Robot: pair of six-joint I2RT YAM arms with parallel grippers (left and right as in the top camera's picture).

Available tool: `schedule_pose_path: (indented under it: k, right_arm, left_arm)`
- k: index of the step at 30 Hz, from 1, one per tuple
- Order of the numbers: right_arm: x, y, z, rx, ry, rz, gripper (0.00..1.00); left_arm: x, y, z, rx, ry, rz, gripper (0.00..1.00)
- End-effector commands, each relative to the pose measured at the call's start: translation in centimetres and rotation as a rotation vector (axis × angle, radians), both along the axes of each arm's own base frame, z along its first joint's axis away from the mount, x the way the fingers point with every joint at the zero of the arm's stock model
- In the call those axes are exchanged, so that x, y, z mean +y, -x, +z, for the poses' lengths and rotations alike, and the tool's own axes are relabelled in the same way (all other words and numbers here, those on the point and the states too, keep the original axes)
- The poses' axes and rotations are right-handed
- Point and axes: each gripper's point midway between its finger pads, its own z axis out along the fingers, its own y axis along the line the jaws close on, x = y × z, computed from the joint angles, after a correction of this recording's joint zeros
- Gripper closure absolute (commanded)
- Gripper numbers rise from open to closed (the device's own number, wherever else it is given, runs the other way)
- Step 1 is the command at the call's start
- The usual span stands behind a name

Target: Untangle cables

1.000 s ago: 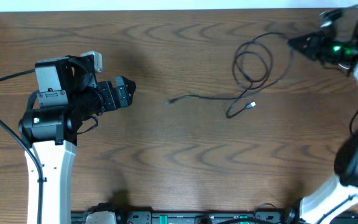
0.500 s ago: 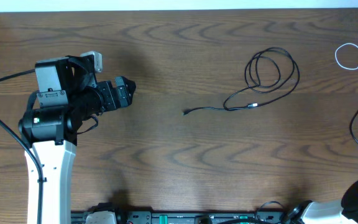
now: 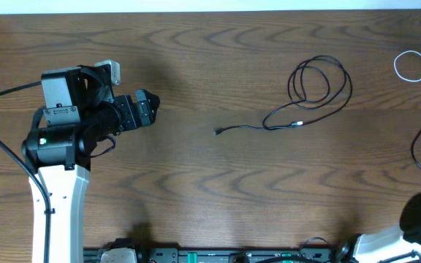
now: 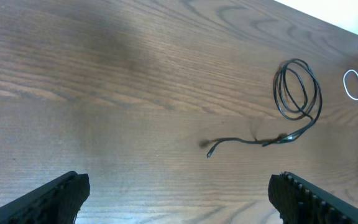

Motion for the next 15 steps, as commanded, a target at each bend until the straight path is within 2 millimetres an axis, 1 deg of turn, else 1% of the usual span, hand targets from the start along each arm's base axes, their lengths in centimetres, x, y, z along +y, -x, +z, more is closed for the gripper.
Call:
schedule_pose_path:
  k: [1,2,3,4,5,6,7,8,11,13,15]
  right_arm:
    - [5.1,-1.9,-3.0,0.086,0.086,0.186,0.42]
    - [6.6,-2.6,-4.3,0.121,0.102,0.221,0.42]
    - [7.5,-2.9,-5.0,0.138,0.109,0.24,0.43]
    - [8.8,-3.4,-6.0,0.16,0.116,0.271,0.51]
    - [10.9,-3.9,-7.3,0.184,0.124,0.339,0.59]
    - [12.1,-4.2,-8.1,0.198,0.127,0.374,0.69]
    - [13.3,-4.4,-8.9,0.213,0.128,0.407,0.89]
    - [14.6,-4.5,-9.7,0.232,0.128,0.436,0.99]
    - [17.8,-4.5,-11.8,0.289,0.105,0.482,0.99]
    - [20.1,-3.9,-12.5,0.323,0.046,0.504,0.99]
    - [21.5,-3.4,-12.7,0.35,-0.007,0.508,0.99]
  left_arm:
    - [0.2,-0.3,0.7,-0.013,-0.003,0.01,0.02]
    - [0.2,-0.3,0.7,-0.013,-0.003,0.01,0.02]
    - [0.2,-0.3,0.7,-0.013,-0.003,0.01,0.02]
    - [0.2,-0.3,0.7,-0.013,-0.003,0.01,0.02]
    - [0.2,-0.3,0.7,-0.013,-0.003,0.011,0.02]
    - [0.2,-0.3,0.7,-0.013,-0.003,0.01,0.02]
    - [0.2,-0.3,0.7,-0.013,-0.003,0.01,0.02]
    - [0.2,-0.3,0.7,-0.013,-0.003,0.01,0.02]
    - [0.2,-0.3,0.7,-0.013,-0.003,0.01,0.02]
    - [0.2,-0.3,0.7,-0.013,-0.003,0.011,0.02]
    - [0.2,-0.3,0.7,-0.013,-0.003,0.01,0.02]
